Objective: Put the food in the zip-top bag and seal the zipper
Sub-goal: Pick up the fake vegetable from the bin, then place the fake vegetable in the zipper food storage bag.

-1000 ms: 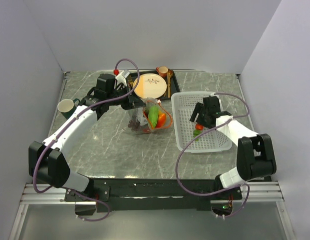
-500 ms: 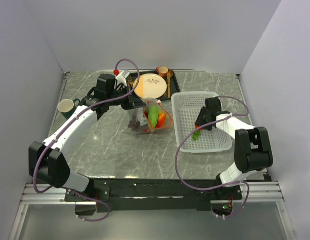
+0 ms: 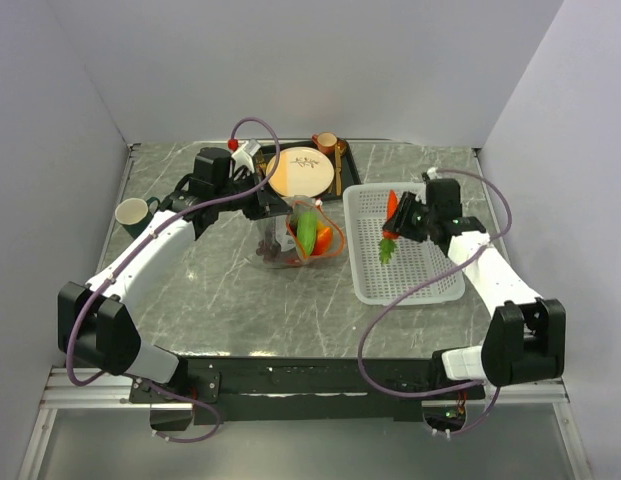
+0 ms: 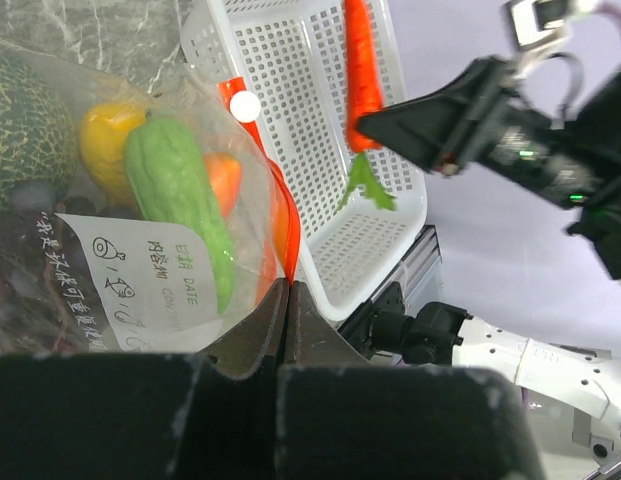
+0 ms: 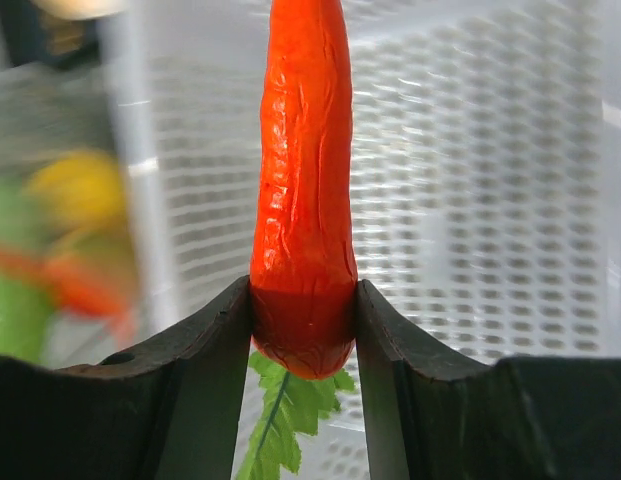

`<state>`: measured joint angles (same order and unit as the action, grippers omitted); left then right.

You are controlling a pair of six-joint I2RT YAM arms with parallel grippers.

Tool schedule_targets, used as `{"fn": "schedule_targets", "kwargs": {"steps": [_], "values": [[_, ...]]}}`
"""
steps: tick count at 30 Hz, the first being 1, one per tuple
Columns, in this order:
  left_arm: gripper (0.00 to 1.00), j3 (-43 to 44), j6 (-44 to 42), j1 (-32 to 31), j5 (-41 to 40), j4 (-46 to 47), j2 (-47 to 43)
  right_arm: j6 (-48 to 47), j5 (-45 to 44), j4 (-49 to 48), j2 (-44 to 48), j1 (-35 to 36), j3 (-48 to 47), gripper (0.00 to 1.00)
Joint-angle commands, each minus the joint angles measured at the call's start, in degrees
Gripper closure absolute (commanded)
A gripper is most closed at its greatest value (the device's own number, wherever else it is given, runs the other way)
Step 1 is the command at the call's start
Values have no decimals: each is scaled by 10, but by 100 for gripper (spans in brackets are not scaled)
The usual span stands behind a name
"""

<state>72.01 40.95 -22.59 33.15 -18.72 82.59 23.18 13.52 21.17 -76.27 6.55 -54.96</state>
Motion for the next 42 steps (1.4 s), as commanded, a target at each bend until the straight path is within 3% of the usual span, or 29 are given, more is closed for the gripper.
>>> {"fn": "schedule_targets", "kwargs": {"steps": [1, 7, 14, 22, 25, 30, 34, 42], "values": [[99, 28, -6, -4, 16, 27, 6, -67, 146, 49, 36, 20, -53, 88], [99, 29, -2, -4, 19, 33, 10, -108, 259, 81, 51, 79, -76, 82], [99, 36, -4, -4, 11, 28, 15, -138, 252, 128, 28, 154, -110, 84], [99, 45, 5, -4, 18, 40, 20, -140, 257, 145, 31, 175, -104, 84], [99, 52, 2, -5, 17, 32, 22, -109, 272, 102, 24, 176, -97, 84], [99, 38, 17, -13, 23, 48, 19, -55, 248, 65, -58, 184, -150, 85], [99, 45, 7, -23, 21, 34, 22, -60, 245, 119, -165, 187, -256, 92], [99, 28, -6, -26, 26, 19, 12, -81, 268, 168, -244, 188, -370, 90]]}}
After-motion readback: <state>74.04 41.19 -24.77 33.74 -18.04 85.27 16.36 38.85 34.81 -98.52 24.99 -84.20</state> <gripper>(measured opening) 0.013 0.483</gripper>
